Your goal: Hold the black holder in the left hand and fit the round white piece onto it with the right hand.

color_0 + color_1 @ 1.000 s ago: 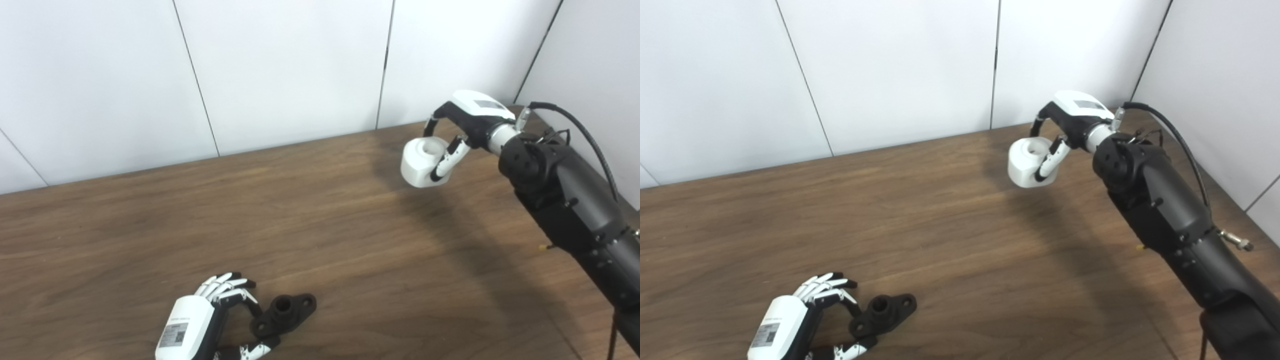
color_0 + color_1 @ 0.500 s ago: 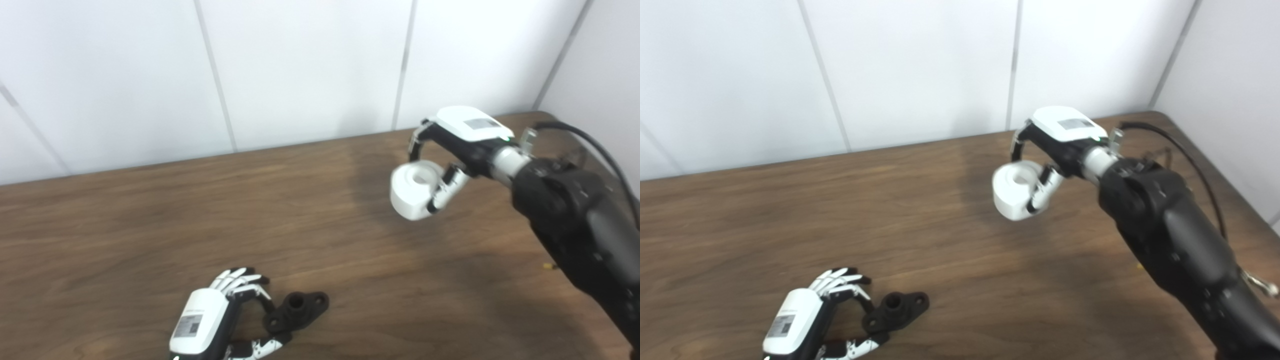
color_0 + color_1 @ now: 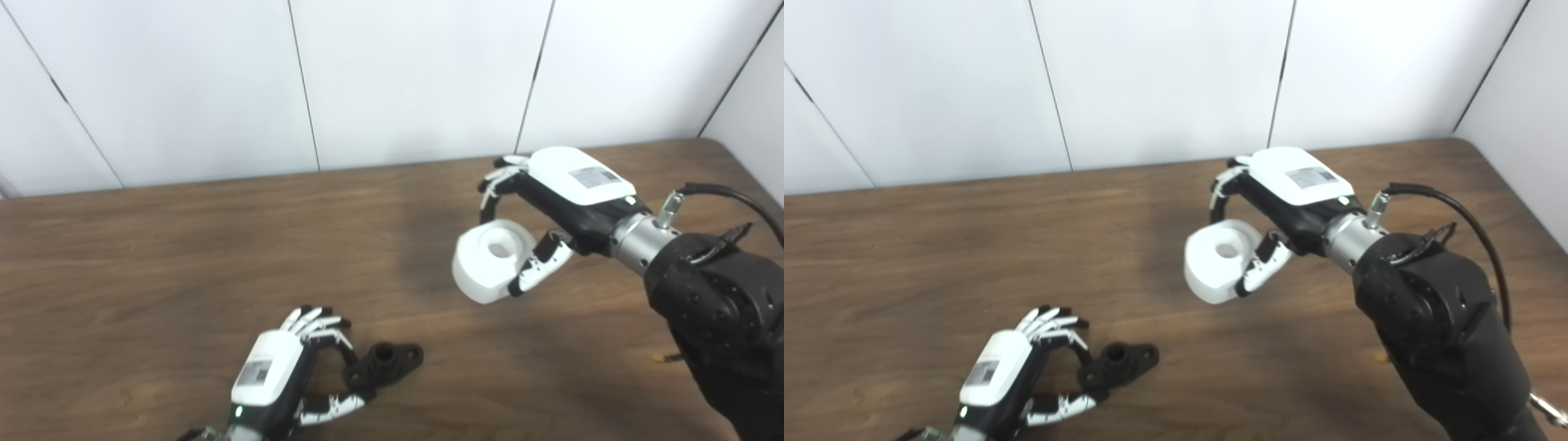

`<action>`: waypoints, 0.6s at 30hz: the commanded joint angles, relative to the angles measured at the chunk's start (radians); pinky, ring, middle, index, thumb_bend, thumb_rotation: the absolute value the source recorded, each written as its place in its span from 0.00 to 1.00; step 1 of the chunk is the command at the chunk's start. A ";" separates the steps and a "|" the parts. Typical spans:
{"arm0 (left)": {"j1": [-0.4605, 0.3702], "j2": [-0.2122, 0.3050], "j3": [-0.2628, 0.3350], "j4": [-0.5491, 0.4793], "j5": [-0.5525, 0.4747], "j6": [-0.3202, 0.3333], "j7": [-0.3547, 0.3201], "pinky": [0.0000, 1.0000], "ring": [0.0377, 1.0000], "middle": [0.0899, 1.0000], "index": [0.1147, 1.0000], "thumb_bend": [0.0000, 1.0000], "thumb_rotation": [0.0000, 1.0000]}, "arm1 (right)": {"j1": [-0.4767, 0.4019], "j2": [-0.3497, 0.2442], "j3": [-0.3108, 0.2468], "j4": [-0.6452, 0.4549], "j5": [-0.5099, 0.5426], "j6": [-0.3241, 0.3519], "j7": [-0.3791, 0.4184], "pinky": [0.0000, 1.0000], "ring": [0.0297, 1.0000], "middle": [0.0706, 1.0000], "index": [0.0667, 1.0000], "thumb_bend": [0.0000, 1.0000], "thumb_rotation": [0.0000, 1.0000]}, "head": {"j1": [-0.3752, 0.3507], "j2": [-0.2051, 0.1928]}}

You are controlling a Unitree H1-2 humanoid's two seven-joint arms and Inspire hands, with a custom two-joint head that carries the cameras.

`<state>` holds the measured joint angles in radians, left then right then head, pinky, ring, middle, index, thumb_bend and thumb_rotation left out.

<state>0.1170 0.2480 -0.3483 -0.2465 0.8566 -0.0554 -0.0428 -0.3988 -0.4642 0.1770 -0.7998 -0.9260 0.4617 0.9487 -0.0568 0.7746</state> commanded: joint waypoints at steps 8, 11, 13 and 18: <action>0.008 0.014 -0.014 -0.032 0.026 0.044 -0.076 0.96 0.89 0.77 0.42 0.51 0.04 | -0.059 0.073 0.000 -0.074 -0.047 -0.022 0.068 0.84 0.91 0.78 0.45 0.52 0.14 | -0.004 0.062; 0.005 0.013 -0.013 -0.041 0.027 0.058 -0.090 0.96 0.89 0.77 0.42 0.51 0.04 | -0.067 0.098 0.003 -0.078 -0.056 -0.028 0.089 0.84 0.91 0.78 0.45 0.52 0.14 | -0.003 0.085; 0.002 0.012 -0.013 -0.048 0.030 0.068 -0.103 0.96 0.90 0.77 0.42 0.51 0.04 | -0.073 0.110 0.002 -0.077 -0.056 -0.031 0.102 0.84 0.91 0.78 0.45 0.52 0.14 | 0.000 0.097; -0.004 0.006 -0.015 -0.058 0.041 0.088 -0.123 0.97 0.90 0.78 0.42 0.51 0.05 | -0.084 0.138 0.002 -0.065 -0.054 -0.042 0.117 0.82 0.91 0.78 0.45 0.53 0.14 | 0.014 0.116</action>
<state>0.1091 0.2475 -0.3543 -0.3061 0.8706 0.0188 -0.1292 -0.4411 -0.3319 0.1867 -0.8421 -0.9689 0.4349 1.0778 -0.0430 0.8897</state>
